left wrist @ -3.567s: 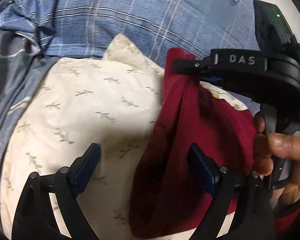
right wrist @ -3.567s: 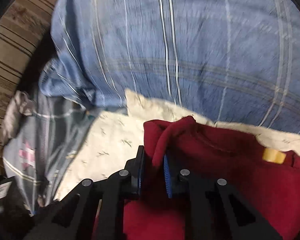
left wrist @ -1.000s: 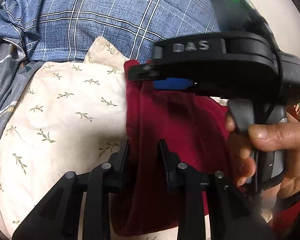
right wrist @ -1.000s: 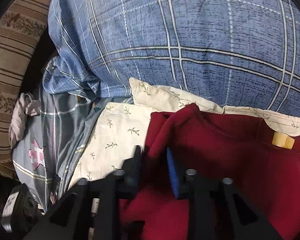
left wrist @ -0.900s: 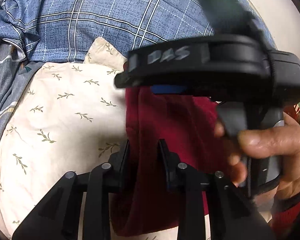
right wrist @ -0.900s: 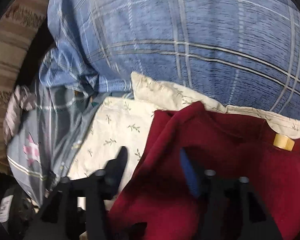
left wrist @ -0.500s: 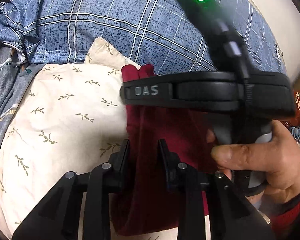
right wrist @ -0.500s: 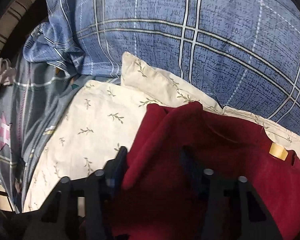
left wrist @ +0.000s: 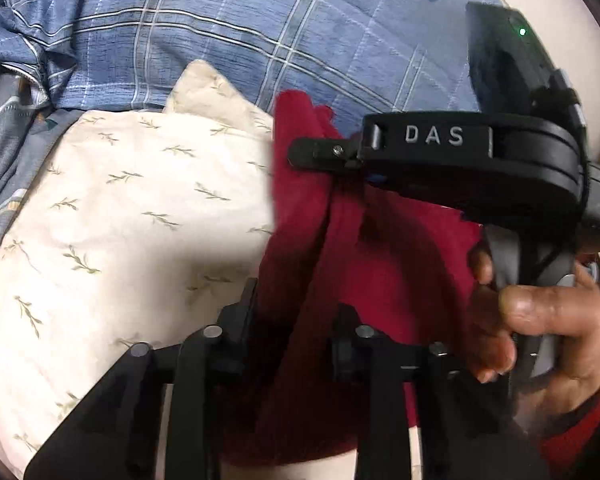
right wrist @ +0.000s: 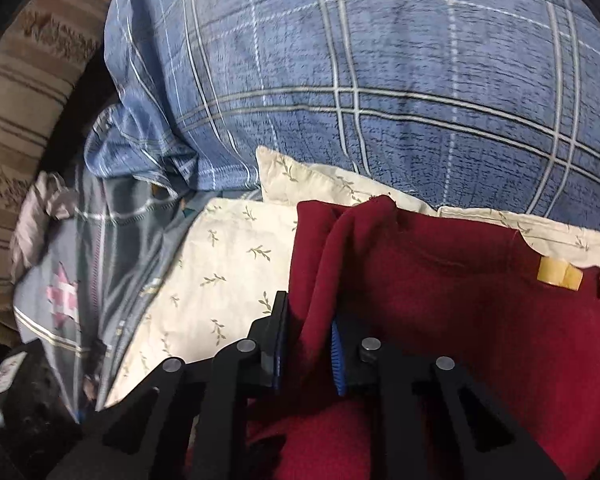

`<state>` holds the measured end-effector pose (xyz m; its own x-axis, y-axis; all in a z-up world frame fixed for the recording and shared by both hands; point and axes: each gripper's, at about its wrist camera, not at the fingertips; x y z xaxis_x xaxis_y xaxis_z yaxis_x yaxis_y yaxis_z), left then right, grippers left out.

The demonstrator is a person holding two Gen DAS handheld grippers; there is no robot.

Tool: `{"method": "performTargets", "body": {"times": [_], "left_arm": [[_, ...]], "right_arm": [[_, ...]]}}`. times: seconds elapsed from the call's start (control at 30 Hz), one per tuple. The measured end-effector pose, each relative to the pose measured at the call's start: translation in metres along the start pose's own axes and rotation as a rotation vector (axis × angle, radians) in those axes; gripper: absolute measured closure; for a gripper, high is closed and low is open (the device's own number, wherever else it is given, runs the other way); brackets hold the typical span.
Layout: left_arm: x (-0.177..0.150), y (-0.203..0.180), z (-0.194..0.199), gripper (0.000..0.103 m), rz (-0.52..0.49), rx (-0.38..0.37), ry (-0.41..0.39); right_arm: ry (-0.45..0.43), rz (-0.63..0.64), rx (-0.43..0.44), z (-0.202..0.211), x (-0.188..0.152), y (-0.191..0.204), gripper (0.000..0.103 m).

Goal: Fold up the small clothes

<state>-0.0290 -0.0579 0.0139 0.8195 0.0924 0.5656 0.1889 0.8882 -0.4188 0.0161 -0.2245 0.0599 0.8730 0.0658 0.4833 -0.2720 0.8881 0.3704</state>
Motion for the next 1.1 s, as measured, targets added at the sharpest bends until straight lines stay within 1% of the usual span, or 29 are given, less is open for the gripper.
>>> {"method": "performTargets", "body": {"times": [0.1, 0.17, 0.27, 0.33, 0.43, 0.5, 0.6, 0.67, 0.77, 0.83, 0.87, 0.9, 0.93, 0.97, 1.0, 1.07, 1.1], "left_arm": [[0.001, -0.014, 0.012, 0.082, -0.014, -0.012, -0.027], [0.003, -0.031, 0.021, 0.082, -0.042, -0.019, -0.045], [0.011, -0.057, 0.030, 0.082, -0.071, -0.045, -0.050], [0.015, -0.087, 0.032, 0.082, -0.115, -0.064, -0.048], [0.011, -0.132, 0.026, 0.082, -0.198, -0.085, -0.043], [0.008, -0.164, 0.013, 0.082, -0.242, -0.108, -0.028], [0.003, -0.198, -0.013, 0.082, -0.267, -0.147, 0.006], [-0.004, -0.216, -0.036, 0.082, -0.271, -0.171, 0.039], [-0.013, -0.230, -0.069, 0.082, -0.262, -0.181, 0.097], [-0.020, -0.238, -0.084, 0.082, -0.264, -0.186, 0.127], [-0.023, -0.240, -0.089, 0.080, -0.272, -0.197, 0.132], [-0.022, -0.241, -0.089, 0.070, -0.278, -0.209, 0.131], [-0.021, -0.241, -0.086, 0.061, -0.278, -0.234, 0.135], [-0.017, -0.238, -0.081, 0.045, -0.274, -0.293, 0.158], [-0.015, -0.238, -0.077, 0.039, -0.276, -0.313, 0.168], [-0.010, -0.230, -0.059, 0.039, -0.319, -0.294, 0.155], [-0.009, -0.224, -0.049, 0.039, -0.351, -0.272, 0.133]], "right_arm": [[-0.033, -0.038, 0.041, 0.018, -0.001, -0.008, 0.089], [-0.052, -0.044, 0.057, 0.035, -0.002, -0.012, 0.089], [-0.098, -0.040, 0.057, 0.069, -0.003, -0.020, 0.090], [-0.131, -0.040, 0.041, 0.092, -0.004, -0.028, 0.090], [-0.178, -0.062, 0.016, 0.129, -0.009, -0.050, 0.090], [-0.201, -0.083, -0.008, 0.151, -0.016, -0.069, 0.091], [-0.225, -0.145, -0.055, 0.179, -0.030, -0.111, 0.091], [-0.232, -0.195, -0.072, 0.188, -0.041, -0.138, 0.091], [-0.218, -0.281, -0.113, 0.184, -0.059, -0.182, 0.091], [-0.184, -0.348, -0.127, 0.171, -0.069, -0.209, 0.091], [-0.171, -0.369, -0.131, 0.166, -0.074, -0.217, 0.091], [-0.165, -0.385, -0.128, 0.161, -0.078, -0.224, 0.090], [-0.173, -0.413, -0.100, 0.159, -0.083, -0.231, 0.088], [-0.186, -0.432, -0.074, 0.161, -0.086, -0.233, 0.083], [-0.198, -0.462, -0.053, 0.165, -0.088, -0.236, 0.077], [-0.207, -0.483, -0.017, 0.175, -0.091, -0.235, 0.061], [-0.214, -0.480, 0.001, 0.179, -0.093, -0.233, 0.048]]}}
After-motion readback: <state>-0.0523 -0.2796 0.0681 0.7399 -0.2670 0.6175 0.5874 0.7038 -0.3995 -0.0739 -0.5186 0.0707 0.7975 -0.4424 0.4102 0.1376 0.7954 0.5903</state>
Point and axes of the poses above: each gripper's, at about its wrist camera, not at the fingertips, and z roughly against the way its jaws point, y to its left, x to its top, and after that the axes turned 1 degree about x, right-handed
